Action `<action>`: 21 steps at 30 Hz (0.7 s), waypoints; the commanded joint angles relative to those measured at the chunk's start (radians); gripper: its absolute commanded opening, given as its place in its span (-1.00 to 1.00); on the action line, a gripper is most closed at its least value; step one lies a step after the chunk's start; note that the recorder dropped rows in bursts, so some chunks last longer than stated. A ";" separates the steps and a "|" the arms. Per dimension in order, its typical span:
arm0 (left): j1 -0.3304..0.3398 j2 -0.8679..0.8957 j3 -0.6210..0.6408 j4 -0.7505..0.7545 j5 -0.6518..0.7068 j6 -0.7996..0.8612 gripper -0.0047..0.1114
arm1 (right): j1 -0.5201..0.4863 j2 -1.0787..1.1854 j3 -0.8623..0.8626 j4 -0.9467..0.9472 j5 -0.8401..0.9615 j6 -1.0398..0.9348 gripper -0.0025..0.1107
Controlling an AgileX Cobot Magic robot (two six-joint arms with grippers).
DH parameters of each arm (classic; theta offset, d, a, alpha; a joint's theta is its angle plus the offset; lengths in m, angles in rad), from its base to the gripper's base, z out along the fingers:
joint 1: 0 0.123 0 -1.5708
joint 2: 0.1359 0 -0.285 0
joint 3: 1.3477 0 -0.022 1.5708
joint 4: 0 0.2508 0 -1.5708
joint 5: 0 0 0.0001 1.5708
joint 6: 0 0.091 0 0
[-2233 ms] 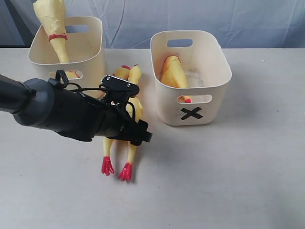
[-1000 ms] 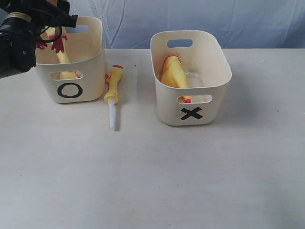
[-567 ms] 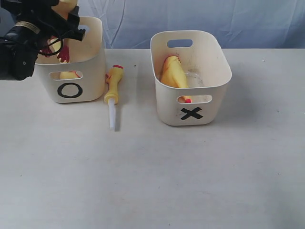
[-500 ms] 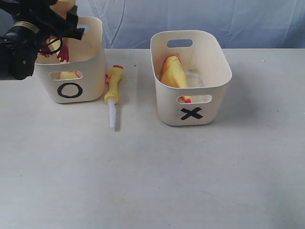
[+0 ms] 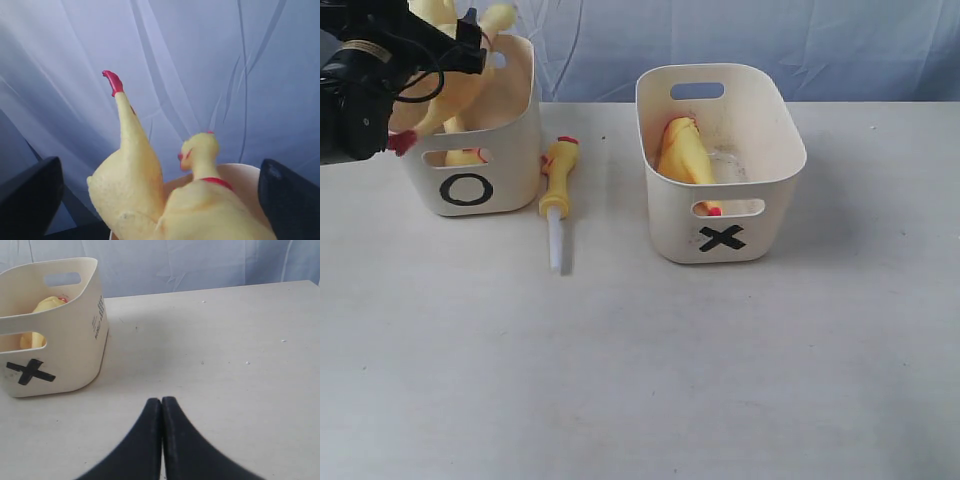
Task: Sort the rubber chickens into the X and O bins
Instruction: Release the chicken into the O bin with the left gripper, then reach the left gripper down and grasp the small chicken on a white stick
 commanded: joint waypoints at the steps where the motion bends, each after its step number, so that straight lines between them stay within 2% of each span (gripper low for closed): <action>1: -0.001 -0.009 -0.006 -0.015 -0.007 0.003 0.80 | 0.003 -0.003 0.002 0.000 -0.009 0.000 -0.96; 3: -0.001 -0.009 -0.006 -0.015 -0.002 -0.006 0.80 | 0.003 -0.003 0.002 0.000 -0.009 0.000 -0.96; 5: -0.001 -0.021 -0.006 -0.016 0.057 -0.038 0.80 | 0.003 -0.003 0.002 0.000 -0.009 0.000 -0.96; 8: -0.001 -0.051 -0.006 -0.016 0.191 -0.132 0.75 | 0.003 -0.003 0.002 0.000 -0.009 0.000 -0.96; 11: -0.004 -0.087 -0.006 0.030 0.260 -0.260 0.68 | 0.003 -0.003 0.002 0.000 -0.009 0.000 -0.96; 13: -0.020 -0.117 -0.006 0.212 0.283 -0.409 0.57 | 0.003 -0.003 0.002 0.000 -0.009 0.000 -0.96; 14: -0.031 -0.128 -0.006 0.359 0.280 -0.488 0.49 | 0.003 -0.003 0.002 0.000 -0.009 0.000 -0.96; 16: -0.072 -0.153 -0.006 0.718 0.243 -0.746 0.33 | 0.003 -0.003 0.002 0.000 -0.012 0.000 -0.96; 18: -0.128 -0.165 -0.006 0.985 0.211 -1.037 0.15 | 0.003 -0.003 0.002 0.000 -0.012 0.000 -0.96; 20: -0.189 -0.165 -0.006 1.129 0.275 -1.194 -0.05 | 0.003 -0.003 0.002 0.000 -0.012 0.000 -0.96; 21: -0.226 -0.160 -0.006 1.155 0.367 -1.228 -0.13 | 0.003 -0.003 0.002 0.000 -0.012 0.000 -0.96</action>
